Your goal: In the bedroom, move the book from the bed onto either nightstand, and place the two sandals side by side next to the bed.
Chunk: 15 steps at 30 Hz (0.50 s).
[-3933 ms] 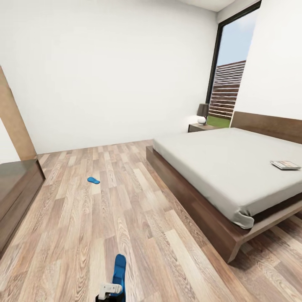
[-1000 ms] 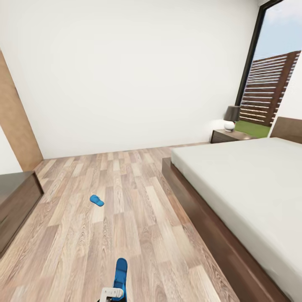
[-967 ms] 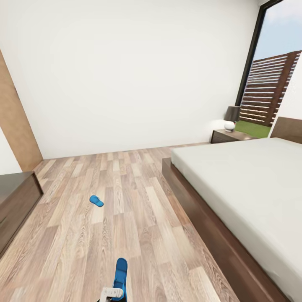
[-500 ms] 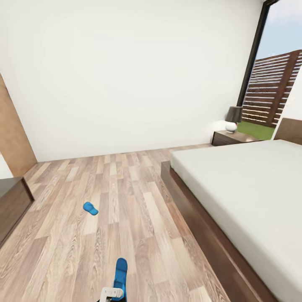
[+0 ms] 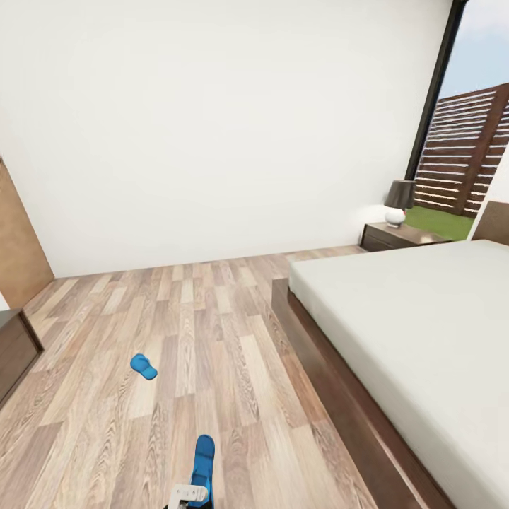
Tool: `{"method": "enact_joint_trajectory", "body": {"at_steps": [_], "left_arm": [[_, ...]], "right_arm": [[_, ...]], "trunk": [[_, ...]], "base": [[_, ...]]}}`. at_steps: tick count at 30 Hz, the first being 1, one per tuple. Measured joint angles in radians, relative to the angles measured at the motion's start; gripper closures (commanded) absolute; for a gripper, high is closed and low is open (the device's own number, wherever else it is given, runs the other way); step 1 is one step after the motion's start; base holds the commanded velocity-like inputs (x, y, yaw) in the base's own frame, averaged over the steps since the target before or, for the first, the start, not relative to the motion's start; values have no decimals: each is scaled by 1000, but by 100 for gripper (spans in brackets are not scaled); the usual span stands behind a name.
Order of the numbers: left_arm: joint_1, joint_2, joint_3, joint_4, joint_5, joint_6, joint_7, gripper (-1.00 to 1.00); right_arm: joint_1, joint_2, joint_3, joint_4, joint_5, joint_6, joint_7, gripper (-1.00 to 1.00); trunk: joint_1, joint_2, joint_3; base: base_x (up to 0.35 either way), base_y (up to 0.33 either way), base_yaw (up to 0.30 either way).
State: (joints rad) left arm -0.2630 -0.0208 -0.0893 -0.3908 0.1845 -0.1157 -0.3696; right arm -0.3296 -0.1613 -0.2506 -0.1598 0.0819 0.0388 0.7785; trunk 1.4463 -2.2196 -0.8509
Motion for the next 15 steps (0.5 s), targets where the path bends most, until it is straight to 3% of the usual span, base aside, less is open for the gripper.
{"method": "enact_joint_trajectory", "body": {"at_steps": [7,11,15], "left_arm": [[0,0,0,0,0,0,0,100],[0,0,0,0,0,0,0,100],[0,0,0,0,0,0,0,100]], "right_arm": [[0,0,0,0,0,1,-1,-100],[0,0,0,0,0,1,1,-100],[0,0,0,0,0,1,1,-100]], "trunk": [[0,0,0],[0,0,0],[0,0,0]], "base": [[148,0,181],[82,0,39],[279,0,6]]}}
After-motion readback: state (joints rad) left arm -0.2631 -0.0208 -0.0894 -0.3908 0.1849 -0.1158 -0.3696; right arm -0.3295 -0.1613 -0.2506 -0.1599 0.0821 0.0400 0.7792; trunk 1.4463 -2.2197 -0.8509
